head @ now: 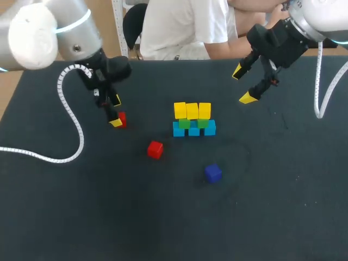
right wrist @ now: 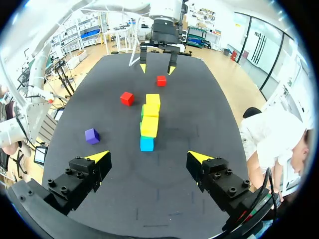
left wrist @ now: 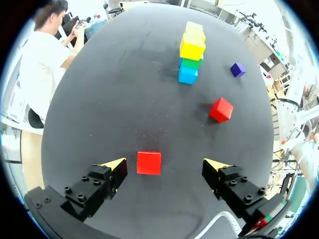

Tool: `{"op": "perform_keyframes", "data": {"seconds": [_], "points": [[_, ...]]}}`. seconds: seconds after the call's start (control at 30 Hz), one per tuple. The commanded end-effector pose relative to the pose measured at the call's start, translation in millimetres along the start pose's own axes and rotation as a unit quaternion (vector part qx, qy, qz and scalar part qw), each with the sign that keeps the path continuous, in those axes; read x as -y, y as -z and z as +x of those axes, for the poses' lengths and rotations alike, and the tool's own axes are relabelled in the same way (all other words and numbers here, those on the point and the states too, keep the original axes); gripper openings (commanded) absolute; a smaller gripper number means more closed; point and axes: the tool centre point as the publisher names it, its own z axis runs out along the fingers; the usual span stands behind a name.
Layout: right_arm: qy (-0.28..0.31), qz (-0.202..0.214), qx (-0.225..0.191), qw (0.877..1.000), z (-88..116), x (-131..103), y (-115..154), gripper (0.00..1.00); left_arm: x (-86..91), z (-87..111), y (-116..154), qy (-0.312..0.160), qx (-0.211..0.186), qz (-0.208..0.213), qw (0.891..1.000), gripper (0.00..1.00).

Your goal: Place the blue cubes, place green cubes on the blue cubes, place the yellow cubes on the green cubes, then place the red cubes on the yellow cubes, and place purple cube on the red cubes.

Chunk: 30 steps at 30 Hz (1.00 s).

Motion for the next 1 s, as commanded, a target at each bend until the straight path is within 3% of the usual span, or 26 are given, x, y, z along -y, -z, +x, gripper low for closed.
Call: {"op": "perform_keyframes", "data": {"seconds": [0.03, 0.37, 0.6, 1.0], "points": [[0.0, 0.0, 0.001, 1.0, 0, 0, 0, 1.0, -9.3, -0.7, -2, 0.0, -0.02, 0.033, 0.999, 1.0], [0.0, 0.0, 0.001, 1.0, 0, 0, 0, 1.0, -6.2, 3.4, -9, 0.008, -0.042, 0.039, 0.998, 1.0], [0.0, 0.0, 0.001, 1.0, 0, 0, 0, 1.0, 4.7, 8.1, -17, 0.037, -0.062, 0.022, 0.997, 1.0], [0.0, 0.0, 0.001, 1.0, 0, 0, 0, 1.0, 14.7, 20.0, -13, 0.064, -0.046, -0.017, 0.997, 1.0]]}}
